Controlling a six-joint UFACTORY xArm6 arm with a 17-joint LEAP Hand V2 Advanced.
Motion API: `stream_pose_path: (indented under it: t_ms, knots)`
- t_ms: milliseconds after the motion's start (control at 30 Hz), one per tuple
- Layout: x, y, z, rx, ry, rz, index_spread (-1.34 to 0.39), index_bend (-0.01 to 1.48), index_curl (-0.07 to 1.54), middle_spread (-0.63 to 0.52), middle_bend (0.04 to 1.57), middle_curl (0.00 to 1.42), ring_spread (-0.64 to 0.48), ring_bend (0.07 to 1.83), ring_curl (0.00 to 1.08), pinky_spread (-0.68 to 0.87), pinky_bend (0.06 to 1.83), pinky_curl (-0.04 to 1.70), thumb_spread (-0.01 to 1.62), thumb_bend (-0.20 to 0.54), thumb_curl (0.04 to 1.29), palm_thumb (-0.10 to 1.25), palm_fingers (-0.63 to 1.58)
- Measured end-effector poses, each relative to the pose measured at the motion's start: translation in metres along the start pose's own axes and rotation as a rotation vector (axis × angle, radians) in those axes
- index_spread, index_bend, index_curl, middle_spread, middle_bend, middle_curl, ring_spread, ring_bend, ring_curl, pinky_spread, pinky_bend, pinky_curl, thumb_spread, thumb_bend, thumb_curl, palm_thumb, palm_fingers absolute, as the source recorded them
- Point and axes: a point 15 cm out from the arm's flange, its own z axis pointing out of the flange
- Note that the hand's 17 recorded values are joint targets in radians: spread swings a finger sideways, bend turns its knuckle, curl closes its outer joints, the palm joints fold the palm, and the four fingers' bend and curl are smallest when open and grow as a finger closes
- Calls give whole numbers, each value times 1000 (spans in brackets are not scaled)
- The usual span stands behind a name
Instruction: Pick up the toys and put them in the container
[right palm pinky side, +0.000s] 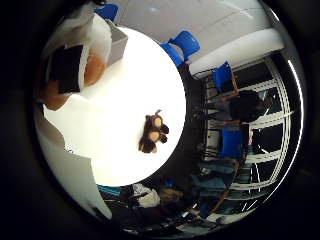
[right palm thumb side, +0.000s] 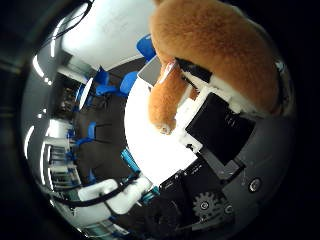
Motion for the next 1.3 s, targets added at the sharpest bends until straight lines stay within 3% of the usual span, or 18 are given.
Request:
stream_pose_path:
  t_ms: [500,733,900,1000,1167,1300]
  knots:
    - [-60,-110,53,141,-15,-9,-263,992,971,-174,1271,910,-285,1256,926,-235,1136,1191,978,-14,679,1046,1058]
    - [-75,-123,79,112,-47,-11,-269,986,985,-176,1268,917,-290,1245,939,-243,1124,1203,998,-17,680,1021,1055]
    - [-76,-122,87,102,-51,-7,-268,941,973,-176,1220,899,-284,1213,909,-261,1090,1148,1073,-22,634,930,1077]
    - [-73,-121,90,95,-49,-10,-272,799,908,-176,1157,832,-268,1175,814,-334,983,1008,1112,-29,583,881,1127]
    - [-63,-113,93,75,-39,0,-384,322,767,-253,904,675,-301,1072,629,-585,933,756,1129,-22,519,821,997]
    - [-59,-108,102,52,-44,6,-491,194,707,-321,729,607,-335,978,553,-599,886,682,1155,-16,492,817,805]
